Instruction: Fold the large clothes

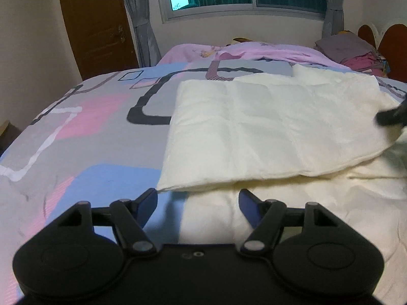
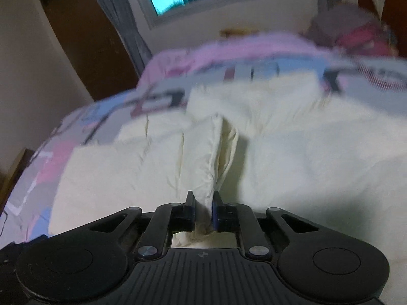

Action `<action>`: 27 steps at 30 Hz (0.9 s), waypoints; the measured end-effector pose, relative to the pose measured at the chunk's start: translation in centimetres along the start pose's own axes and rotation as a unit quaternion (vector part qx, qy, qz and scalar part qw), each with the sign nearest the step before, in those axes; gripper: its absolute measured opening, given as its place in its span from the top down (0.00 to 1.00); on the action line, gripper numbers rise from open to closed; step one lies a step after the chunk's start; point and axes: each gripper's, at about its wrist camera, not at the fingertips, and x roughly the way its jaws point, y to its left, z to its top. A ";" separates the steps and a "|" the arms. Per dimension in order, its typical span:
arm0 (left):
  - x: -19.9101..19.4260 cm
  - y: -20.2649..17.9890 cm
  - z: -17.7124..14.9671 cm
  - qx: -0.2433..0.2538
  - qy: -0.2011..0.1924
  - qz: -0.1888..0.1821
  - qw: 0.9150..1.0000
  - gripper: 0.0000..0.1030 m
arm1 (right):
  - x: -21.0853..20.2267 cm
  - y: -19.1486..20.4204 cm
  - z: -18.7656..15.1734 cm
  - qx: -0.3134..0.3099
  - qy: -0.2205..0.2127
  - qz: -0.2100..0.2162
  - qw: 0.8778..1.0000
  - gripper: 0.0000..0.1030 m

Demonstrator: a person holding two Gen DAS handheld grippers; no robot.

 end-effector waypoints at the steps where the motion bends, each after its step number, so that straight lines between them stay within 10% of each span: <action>1: 0.0 -0.1 0.1 -0.001 -0.002 0.000 1.000 0.33 | -0.8 -0.4 0.4 -0.005 -0.010 -0.005 1.000 0.89; 22: 2.2 -0.4 1.2 -0.017 0.025 -0.047 0.998 0.54 | -4.2 -11.9 -1.1 0.035 0.006 -0.157 0.987 0.87; 24: 1.2 0.3 1.6 -0.024 0.023 -0.059 0.998 0.55 | -5.5 -11.5 -0.8 0.029 -0.018 -0.170 0.985 0.69; 25: 0.5 0.6 1.8 -0.028 0.017 -0.063 0.997 0.54 | -6.2 -11.3 -0.5 0.022 -0.035 -0.177 0.983 0.39; 27: -0.8 1.2 2.1 -0.035 0.005 -0.067 0.997 0.53 | -7.2 -10.5 0.0 -0.004 -0.069 -0.184 0.981 0.28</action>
